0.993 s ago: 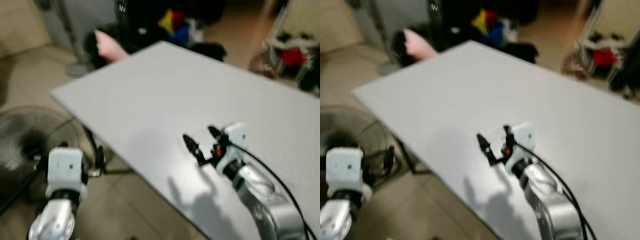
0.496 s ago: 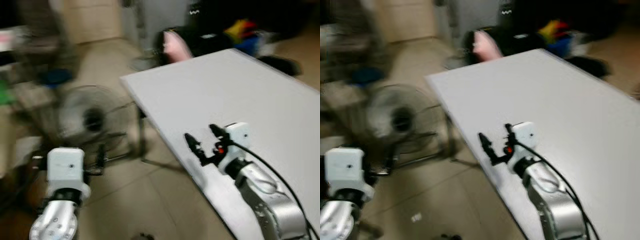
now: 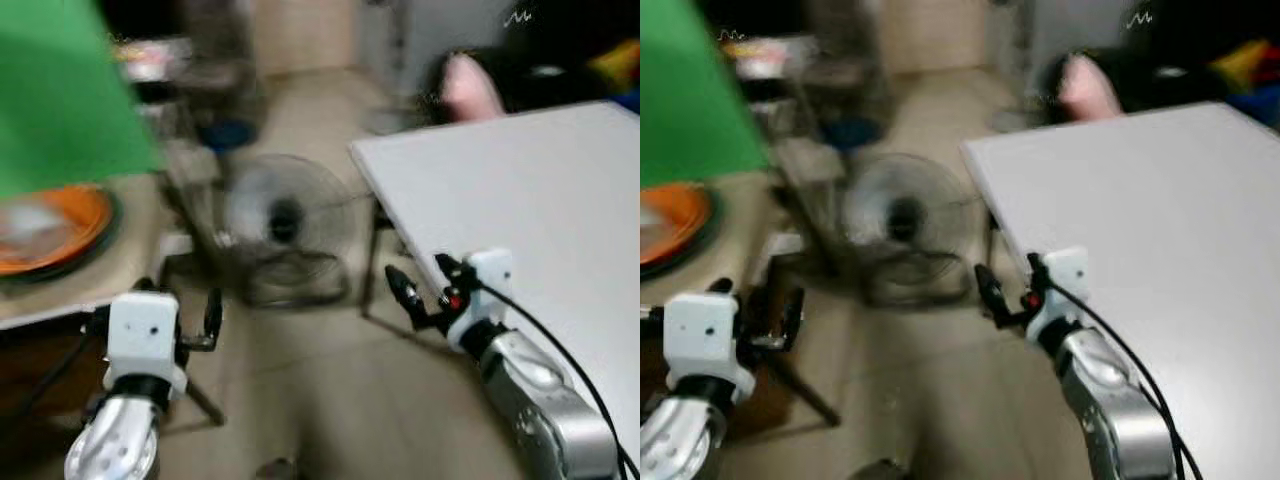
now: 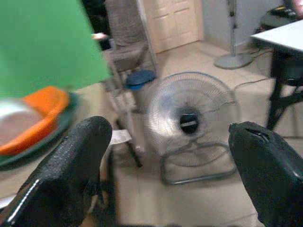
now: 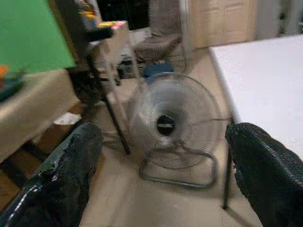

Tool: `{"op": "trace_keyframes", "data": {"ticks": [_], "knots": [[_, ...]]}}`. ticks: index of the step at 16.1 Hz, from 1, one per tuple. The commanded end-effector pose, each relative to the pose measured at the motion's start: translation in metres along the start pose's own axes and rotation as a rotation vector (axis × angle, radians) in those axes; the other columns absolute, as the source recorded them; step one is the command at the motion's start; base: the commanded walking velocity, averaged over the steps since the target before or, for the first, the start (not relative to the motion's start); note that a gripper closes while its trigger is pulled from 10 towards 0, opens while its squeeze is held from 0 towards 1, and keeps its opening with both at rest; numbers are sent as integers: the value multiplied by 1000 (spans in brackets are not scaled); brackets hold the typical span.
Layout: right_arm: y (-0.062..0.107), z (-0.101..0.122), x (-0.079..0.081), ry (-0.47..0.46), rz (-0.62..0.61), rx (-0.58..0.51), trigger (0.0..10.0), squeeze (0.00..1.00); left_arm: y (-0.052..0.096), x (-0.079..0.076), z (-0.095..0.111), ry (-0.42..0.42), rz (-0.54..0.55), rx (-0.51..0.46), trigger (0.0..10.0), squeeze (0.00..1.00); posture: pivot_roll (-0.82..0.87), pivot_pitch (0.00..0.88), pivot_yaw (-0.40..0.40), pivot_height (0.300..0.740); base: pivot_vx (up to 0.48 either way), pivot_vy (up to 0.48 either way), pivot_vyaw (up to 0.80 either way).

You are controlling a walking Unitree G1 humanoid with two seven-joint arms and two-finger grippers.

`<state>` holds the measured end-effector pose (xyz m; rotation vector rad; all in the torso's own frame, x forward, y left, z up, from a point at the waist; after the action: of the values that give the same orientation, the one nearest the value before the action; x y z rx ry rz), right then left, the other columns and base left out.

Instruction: Setting the table

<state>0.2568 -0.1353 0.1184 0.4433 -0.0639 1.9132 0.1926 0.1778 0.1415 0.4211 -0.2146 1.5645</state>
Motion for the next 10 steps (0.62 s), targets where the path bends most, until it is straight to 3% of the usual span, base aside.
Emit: {"op": "trace_keyframes", "data": {"ticks": [1,5,8,9,10], "knots": [[-1,5,9,-6,34,-30,10000,1000,-1,4,2,-26,1,-11,10000,0,-21,0,51,740,0,281,800],[1,8,8,-24,0,-61,10000,1000,-9,4,5,-53,-45,-39,10000,0,-39,0,80,740,0,283,800],[2,17,-12,4,-169,-128,10000,1000,-19,6,9,-62,-89,-73,10000,0,-75,0,117,740,0,280,0],[3,21,-16,50,-198,-142,10000,133,-23,6,10,-63,-107,-85,10000,0,-82,0,124,740,0,281,0],[3,26,-20,72,-223,-167,10000,0,-26,6,12,-55,-121,-102,10000,0,-91,0,131,740,0,281,0]]}}
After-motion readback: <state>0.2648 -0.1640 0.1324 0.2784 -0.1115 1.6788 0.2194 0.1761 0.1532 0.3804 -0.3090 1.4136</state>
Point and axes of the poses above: a point about 5 cm out from each wrist's last joint towards the gripper, its own y axis pointing back from the gripper into the wrist, its own z axis along the axis of the wrist's last joint, x = y × z, the point moved 2 cm from there along -y, pointing out of the wrist towards the gripper, and after that the axes turned 11 degrees about -y, right-handed, at the moved point
